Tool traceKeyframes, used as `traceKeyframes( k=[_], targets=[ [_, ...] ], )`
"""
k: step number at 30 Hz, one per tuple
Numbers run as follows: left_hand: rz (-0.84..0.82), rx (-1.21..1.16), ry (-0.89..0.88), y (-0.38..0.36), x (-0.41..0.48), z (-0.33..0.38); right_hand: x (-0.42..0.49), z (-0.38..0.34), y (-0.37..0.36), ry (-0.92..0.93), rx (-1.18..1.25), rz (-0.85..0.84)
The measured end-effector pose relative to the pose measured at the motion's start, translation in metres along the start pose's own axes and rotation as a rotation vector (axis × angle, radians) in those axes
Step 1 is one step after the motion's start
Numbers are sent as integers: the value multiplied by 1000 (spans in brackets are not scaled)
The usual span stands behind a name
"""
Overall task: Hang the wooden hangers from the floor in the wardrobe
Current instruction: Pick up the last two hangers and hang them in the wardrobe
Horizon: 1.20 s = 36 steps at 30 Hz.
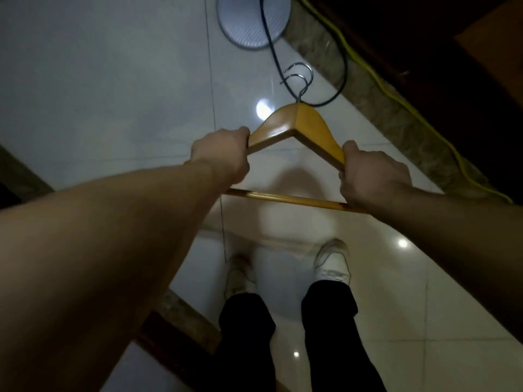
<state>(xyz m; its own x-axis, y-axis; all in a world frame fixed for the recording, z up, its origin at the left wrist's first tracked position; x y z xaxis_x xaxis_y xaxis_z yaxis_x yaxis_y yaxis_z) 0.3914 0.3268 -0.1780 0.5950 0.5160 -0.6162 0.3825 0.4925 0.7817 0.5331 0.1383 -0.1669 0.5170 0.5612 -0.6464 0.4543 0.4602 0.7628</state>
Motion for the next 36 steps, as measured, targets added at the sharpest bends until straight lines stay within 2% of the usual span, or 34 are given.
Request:
traceKeyframes(
  k=[7,18,22,25,30,32,36],
  targets=[
    [11,-1,-2,130,-58,24,-67,4,122,-70,-63,85],
    [192,22,-123,345,-198,100,-231,41,335,-214,-62,107],
    [281,38,-184,433,-241,143,-293,72,412,-225,-94,202],
    [342,65,-261,496,-272,176,-335,98,467,-233,16,272],
    [404,137,-368,592,-333,236,-416,138,544,-312,65,371],
    [402,135,-387,627,-364,258,-452,153,574,-346,86,413],
    [499,141,-457,679,-424,298,-526,180,623,-413,155,500]
  ],
)
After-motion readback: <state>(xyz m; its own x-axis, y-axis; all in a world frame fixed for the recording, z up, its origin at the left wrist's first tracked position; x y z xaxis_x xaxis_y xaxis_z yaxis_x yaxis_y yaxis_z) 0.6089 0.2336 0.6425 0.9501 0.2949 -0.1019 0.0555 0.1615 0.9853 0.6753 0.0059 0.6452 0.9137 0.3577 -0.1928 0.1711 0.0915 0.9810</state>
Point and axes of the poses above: each hand's wrist, its own x-axis towards the middle knuckle, its own y-axis out of the back of the hand, z = x × y, the point moved 5 cm from there along x, towards the middle knuckle, and after that the axes turned 2 degrees about -x, right-handed, at the moved point
